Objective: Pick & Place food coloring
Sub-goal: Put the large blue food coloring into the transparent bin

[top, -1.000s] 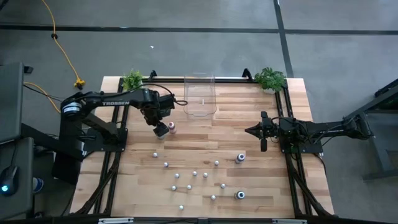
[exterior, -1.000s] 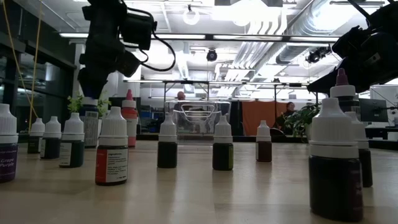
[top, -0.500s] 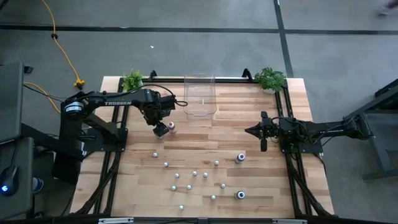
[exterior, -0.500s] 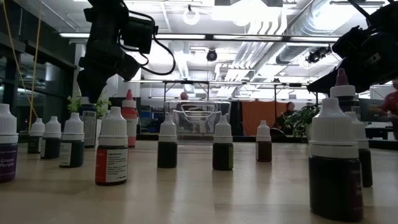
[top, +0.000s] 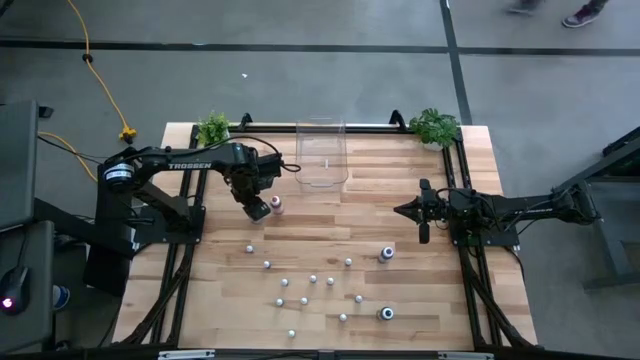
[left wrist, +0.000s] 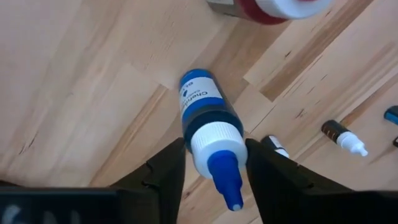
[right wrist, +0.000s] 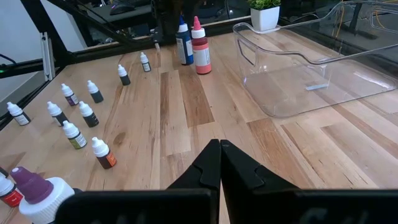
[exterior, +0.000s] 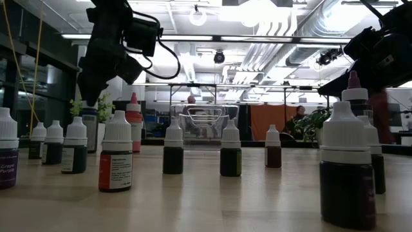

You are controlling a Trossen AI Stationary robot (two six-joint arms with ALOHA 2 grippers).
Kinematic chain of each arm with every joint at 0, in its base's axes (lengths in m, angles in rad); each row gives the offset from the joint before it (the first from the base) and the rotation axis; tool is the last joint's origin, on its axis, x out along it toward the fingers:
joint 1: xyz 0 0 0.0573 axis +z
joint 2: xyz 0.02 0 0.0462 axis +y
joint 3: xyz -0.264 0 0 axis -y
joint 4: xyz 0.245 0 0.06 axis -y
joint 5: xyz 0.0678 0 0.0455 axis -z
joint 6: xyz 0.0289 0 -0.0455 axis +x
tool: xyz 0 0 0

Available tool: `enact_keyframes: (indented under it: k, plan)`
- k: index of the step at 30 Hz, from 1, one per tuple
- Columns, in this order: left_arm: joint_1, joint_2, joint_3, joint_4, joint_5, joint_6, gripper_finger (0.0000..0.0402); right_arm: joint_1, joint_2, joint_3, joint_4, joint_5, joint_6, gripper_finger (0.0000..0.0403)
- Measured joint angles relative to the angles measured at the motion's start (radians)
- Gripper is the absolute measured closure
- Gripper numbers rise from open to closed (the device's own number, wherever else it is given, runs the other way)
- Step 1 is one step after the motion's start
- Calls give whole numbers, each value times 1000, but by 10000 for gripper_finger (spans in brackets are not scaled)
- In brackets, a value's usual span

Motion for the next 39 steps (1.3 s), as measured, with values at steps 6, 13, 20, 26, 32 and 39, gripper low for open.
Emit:
enact_keyframes:
  k: [6, 13, 20, 26, 32, 39]
  plan:
    - [0, 0, 0, 0, 26, 3, 269, 0, 0, 0, 0, 0, 0, 402]
    - [0, 0, 0, 1, 53, 21, 285, 0, 0, 0, 0, 0, 0, 402]
    - [0, 0, 0, -3, 54, 34, 290, 0, 0, 0, 0, 0, 0, 402]
    - [0, -1, 27, -59, 53, 71, 290, 0, 0, 0, 0, 0, 0, 402]
    - [-17, -20, 91, -106, 57, 95, 291, 0, 0, 0, 0, 0, 0, 402]
    - [-70, -50, 189, -136, 83, 102, 291, 0, 0, 0, 0, 0, 0, 402]
